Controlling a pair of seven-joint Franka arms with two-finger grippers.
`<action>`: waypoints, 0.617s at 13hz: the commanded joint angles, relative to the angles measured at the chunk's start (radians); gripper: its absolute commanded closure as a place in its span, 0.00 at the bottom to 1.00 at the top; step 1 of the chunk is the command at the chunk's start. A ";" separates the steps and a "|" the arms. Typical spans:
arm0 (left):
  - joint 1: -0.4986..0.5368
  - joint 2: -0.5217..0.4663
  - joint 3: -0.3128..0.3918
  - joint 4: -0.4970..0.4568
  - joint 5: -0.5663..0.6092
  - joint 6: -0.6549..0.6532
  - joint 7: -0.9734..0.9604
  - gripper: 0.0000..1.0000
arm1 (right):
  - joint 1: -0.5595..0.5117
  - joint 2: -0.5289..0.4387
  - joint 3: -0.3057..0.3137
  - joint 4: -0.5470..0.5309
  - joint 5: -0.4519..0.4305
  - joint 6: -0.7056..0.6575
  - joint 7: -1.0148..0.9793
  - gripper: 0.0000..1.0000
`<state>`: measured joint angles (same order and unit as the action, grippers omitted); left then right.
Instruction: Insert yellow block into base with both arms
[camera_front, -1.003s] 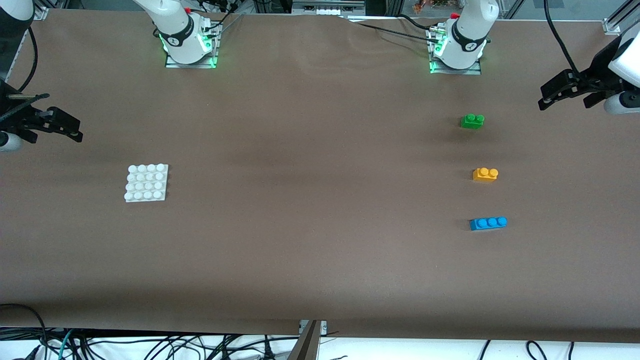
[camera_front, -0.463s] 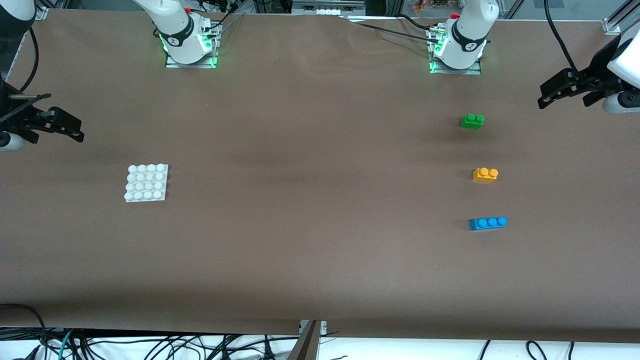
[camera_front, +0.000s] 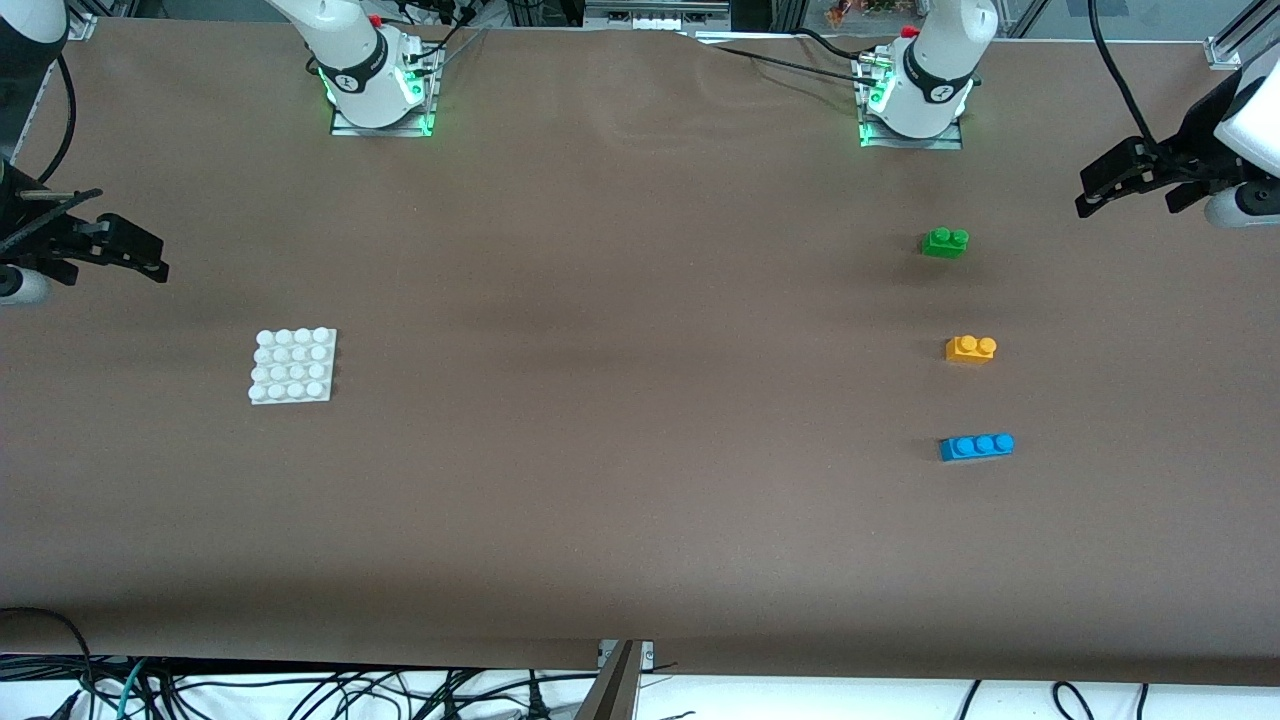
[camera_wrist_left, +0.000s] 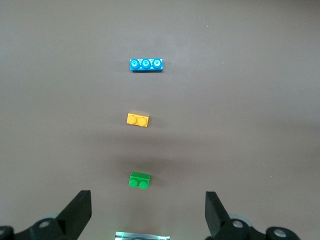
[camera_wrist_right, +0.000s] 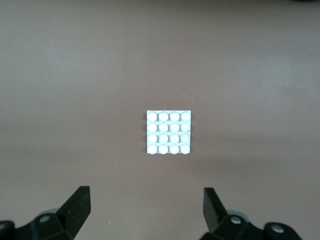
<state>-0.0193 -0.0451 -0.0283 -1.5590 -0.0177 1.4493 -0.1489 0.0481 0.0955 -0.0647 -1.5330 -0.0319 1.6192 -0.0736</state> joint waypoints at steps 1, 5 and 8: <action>0.007 0.001 -0.012 0.019 -0.019 -0.020 0.003 0.00 | -0.007 0.024 0.008 0.048 0.010 -0.033 0.006 0.00; 0.006 0.001 -0.013 0.022 -0.019 -0.018 0.005 0.00 | -0.007 0.024 0.008 0.048 0.010 -0.033 0.009 0.00; 0.006 0.001 -0.013 0.022 -0.019 -0.018 0.003 0.00 | -0.007 0.024 0.009 0.048 0.001 -0.033 0.006 0.00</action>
<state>-0.0194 -0.0451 -0.0392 -1.5590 -0.0177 1.4493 -0.1489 0.0482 0.1105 -0.0644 -1.5171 -0.0320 1.6140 -0.0735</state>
